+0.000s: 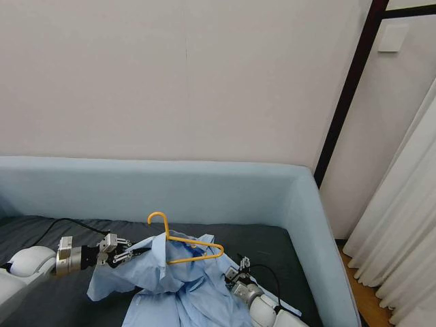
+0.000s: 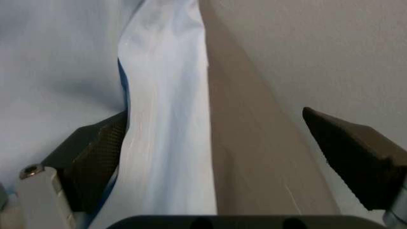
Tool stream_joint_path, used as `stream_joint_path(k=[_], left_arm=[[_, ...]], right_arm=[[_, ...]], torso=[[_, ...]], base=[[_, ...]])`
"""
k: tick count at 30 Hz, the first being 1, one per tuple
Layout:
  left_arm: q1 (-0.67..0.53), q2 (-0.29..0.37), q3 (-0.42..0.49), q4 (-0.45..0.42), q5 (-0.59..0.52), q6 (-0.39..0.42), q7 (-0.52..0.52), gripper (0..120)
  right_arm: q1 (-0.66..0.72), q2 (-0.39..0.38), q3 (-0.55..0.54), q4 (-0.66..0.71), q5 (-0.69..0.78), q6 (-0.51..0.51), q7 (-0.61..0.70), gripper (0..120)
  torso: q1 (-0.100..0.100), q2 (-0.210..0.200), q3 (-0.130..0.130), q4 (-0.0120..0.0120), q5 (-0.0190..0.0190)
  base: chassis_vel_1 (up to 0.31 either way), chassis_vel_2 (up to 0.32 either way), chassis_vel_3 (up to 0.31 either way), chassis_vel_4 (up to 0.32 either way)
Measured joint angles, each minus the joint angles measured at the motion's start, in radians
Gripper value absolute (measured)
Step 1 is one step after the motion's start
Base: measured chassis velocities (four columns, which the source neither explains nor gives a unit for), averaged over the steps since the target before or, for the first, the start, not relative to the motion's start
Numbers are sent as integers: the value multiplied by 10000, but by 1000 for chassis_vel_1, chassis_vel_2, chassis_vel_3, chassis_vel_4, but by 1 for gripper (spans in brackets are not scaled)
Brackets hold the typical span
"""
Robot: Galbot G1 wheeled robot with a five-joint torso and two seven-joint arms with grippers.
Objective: Pick up the clothes from the sofa and hang them on the clothes hanger.
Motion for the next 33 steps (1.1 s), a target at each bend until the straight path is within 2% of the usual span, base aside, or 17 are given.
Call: stream_joint_path(k=[10, 18, 33], left_arm=[[-75, -115, 90, 96, 33, 0, -4, 7], [-96, -179, 123, 199, 59, -2, -3, 7], [-83, -180, 140, 196, 70, -13, 24, 7]], right_arm=[[41, -439, 17, 218, 315, -14, -75, 100], [-127, -993, -557, 1604, 1101, -261, -212, 100], [-22, -548, -61, 765, 832, -158, -202, 100]], torso=[[0, 0, 0, 0, 0], [0, 0, 0, 0, -1], [0, 0, 0, 2, 2]], base=[[0, 0, 0, 0], [0, 0, 0, 0], [0, 0, 0, 0]])
